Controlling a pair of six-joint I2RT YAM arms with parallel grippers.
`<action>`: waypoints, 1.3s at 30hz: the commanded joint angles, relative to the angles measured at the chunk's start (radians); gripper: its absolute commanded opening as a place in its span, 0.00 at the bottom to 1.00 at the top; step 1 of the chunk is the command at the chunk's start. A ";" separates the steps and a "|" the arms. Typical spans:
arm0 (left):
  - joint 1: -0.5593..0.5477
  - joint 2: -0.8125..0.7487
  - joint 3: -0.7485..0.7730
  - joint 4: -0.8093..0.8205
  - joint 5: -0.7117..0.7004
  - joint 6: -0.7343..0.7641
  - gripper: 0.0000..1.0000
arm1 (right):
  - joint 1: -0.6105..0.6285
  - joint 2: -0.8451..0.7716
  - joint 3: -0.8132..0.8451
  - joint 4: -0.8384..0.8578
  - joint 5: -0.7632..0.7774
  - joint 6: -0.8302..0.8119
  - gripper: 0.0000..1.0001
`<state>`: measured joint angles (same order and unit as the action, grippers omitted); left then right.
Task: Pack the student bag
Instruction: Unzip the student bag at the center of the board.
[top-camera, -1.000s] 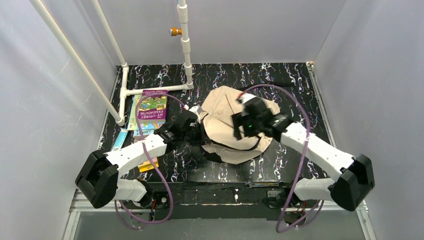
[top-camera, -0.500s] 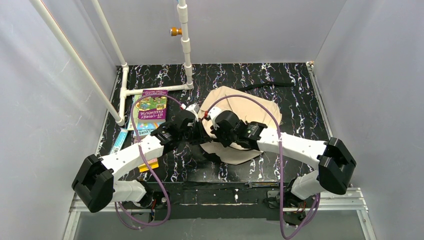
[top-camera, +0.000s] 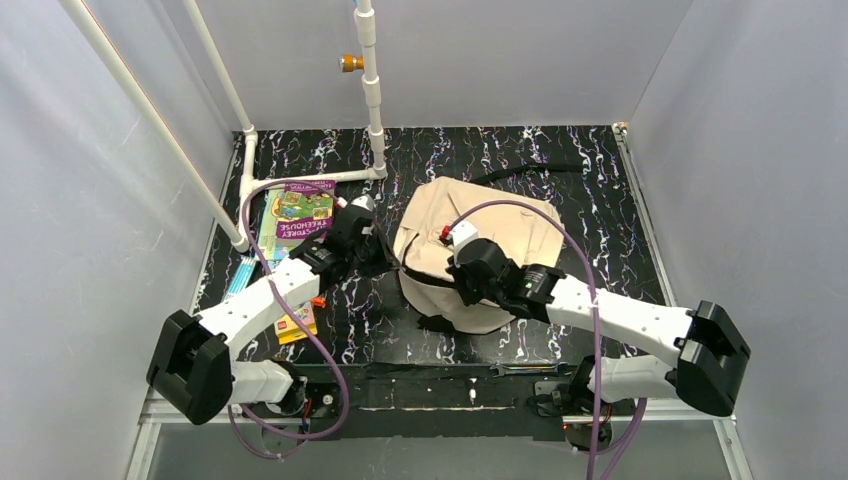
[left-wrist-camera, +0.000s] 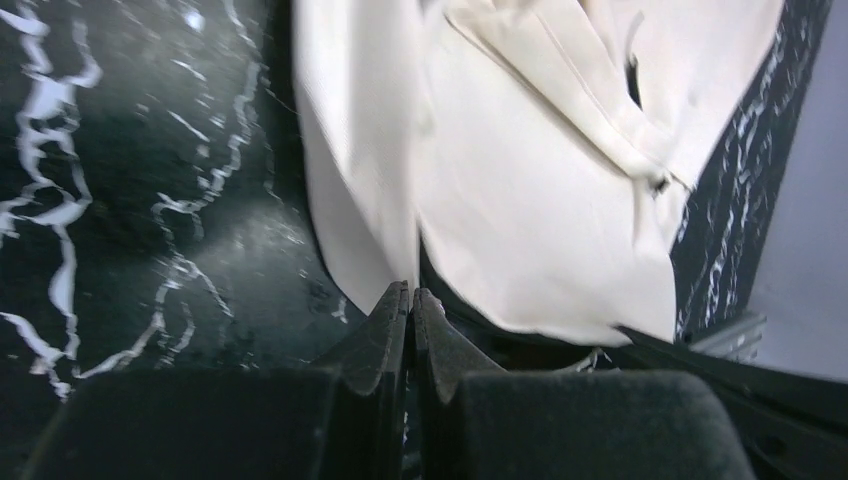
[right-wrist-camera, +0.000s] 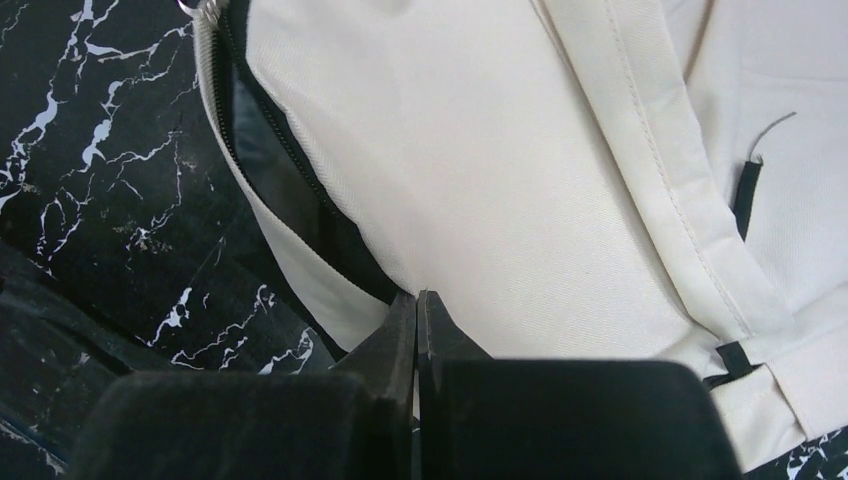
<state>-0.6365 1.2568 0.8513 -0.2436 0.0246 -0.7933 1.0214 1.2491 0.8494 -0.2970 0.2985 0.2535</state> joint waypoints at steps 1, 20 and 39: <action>0.120 0.020 0.019 -0.070 -0.056 0.058 0.00 | -0.015 -0.060 -0.049 -0.108 0.096 0.030 0.01; 0.257 0.476 0.409 -0.093 0.220 0.238 0.00 | -0.021 -0.243 -0.143 -0.007 -0.057 0.062 0.01; 0.265 0.194 0.307 -0.110 0.297 0.267 0.81 | -0.220 -0.135 0.121 0.013 0.028 0.085 0.01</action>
<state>-0.3668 1.6867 1.2541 -0.3698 0.3382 -0.5266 0.8413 1.1152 0.9077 -0.3267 0.3897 0.3595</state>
